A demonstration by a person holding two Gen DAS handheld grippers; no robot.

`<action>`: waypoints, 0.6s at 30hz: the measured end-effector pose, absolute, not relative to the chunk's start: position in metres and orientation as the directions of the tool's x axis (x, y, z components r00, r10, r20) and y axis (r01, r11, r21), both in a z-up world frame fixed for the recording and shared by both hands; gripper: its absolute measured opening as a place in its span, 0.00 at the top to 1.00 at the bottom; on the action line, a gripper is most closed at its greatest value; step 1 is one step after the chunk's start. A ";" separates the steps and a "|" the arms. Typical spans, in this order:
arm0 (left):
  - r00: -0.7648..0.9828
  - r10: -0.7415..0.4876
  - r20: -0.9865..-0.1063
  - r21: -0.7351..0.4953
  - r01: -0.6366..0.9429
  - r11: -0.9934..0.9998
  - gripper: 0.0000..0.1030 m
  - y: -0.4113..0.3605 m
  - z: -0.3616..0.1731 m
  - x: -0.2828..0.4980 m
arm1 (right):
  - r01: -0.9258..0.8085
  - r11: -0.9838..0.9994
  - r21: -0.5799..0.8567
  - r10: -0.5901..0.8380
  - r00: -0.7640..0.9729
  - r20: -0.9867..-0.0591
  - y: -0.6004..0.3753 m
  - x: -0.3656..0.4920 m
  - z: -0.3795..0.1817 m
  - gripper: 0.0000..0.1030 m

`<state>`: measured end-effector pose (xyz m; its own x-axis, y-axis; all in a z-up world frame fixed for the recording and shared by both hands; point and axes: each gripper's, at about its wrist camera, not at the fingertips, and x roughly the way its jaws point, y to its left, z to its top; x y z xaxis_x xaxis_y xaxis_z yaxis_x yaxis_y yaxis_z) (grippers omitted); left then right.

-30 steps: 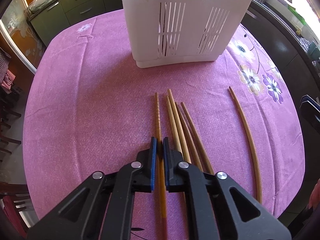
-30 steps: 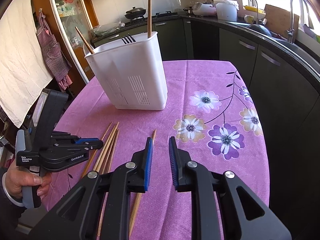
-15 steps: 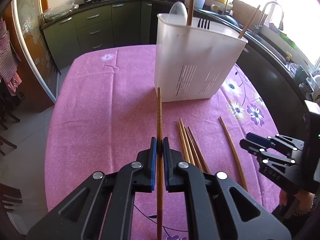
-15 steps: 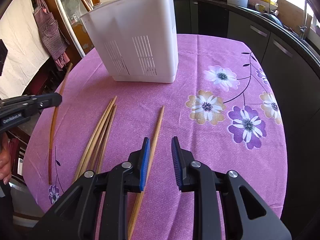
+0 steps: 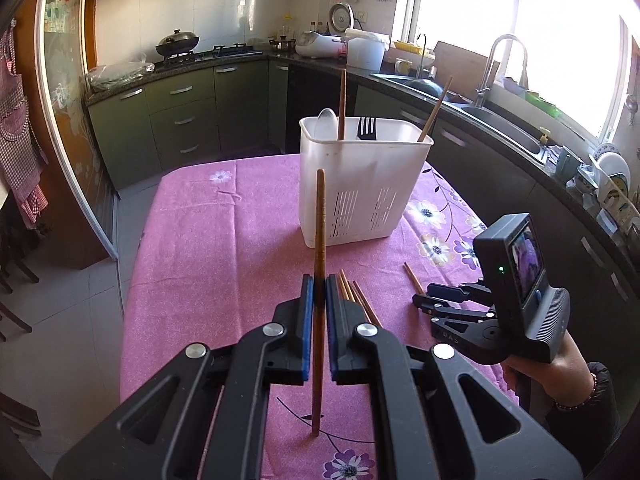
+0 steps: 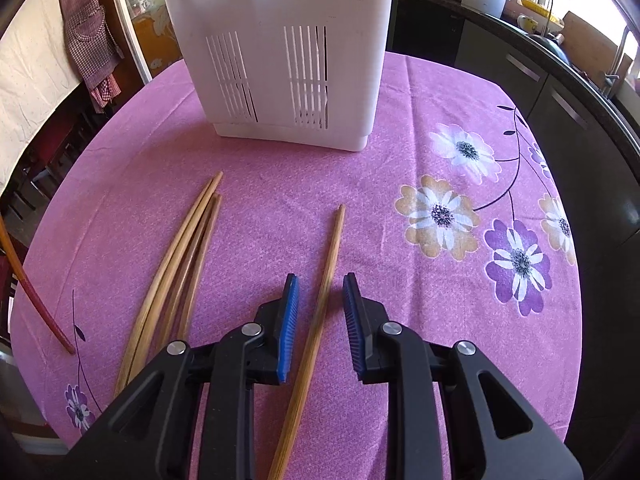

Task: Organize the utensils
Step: 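Close the left gripper on a chopstick while the right gripper grasps another chopstick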

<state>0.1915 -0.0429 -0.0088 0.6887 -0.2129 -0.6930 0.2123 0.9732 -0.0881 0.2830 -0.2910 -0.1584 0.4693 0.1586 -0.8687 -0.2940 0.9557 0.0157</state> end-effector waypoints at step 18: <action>0.701 -0.207 -0.682 -0.079 0.211 0.974 0.94 -0.035 -0.007 0.179 | -0.274 0.958 0.088 0.219 0.494 -0.842 -0.302 0.283 -0.145 0.94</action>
